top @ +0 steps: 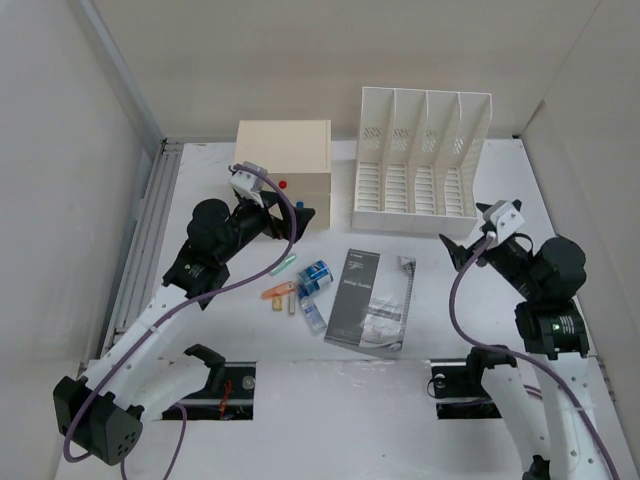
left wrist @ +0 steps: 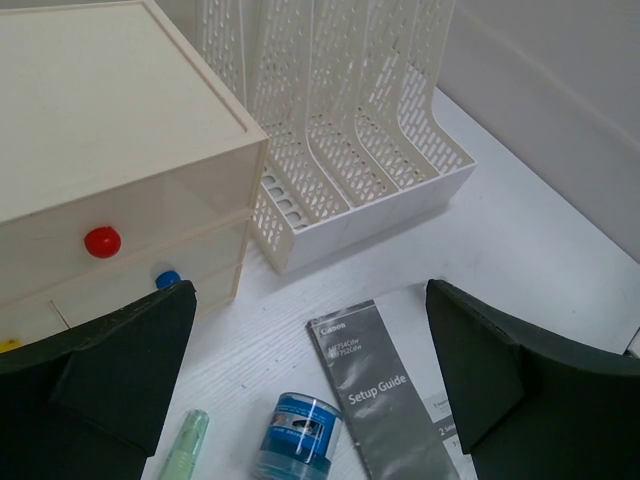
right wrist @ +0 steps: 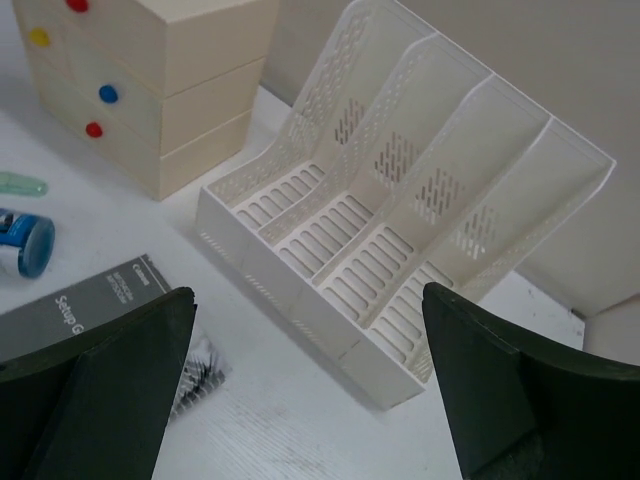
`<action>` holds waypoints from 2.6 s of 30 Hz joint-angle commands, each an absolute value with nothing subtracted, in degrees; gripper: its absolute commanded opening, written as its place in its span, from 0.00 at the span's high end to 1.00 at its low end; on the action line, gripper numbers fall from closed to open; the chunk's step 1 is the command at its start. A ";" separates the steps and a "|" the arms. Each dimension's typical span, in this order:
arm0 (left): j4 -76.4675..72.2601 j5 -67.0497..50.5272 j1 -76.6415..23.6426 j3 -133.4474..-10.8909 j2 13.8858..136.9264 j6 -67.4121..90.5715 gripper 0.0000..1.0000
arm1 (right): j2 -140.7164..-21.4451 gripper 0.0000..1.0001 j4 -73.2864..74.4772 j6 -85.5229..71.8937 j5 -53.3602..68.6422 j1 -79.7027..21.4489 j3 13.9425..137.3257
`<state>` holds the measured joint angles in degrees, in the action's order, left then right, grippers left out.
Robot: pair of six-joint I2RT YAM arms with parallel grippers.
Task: Organize the desk
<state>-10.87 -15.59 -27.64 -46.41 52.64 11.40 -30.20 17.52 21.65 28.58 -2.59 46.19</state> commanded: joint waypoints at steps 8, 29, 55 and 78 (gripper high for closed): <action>-20.13 -28.29 -29.08 -44.38 52.64 11.95 0.01 | -36.91 0.23 19.69 24.17 46.02 -2.37 43.95; -23.64 -13.81 -49.31 -40.69 71.79 9.23 0.24 | -69.25 0.00 12.83 6.60 42.55 -2.37 40.87; -21.62 -8.87 -52.38 -44.03 90.43 14.76 0.41 | -88.68 0.13 11.16 1.23 41.13 -6.77 40.78; -15.92 -13.98 -52.38 -50.62 94.07 14.42 0.58 | -77.88 1.00 20.56 9.75 46.15 -8.09 48.95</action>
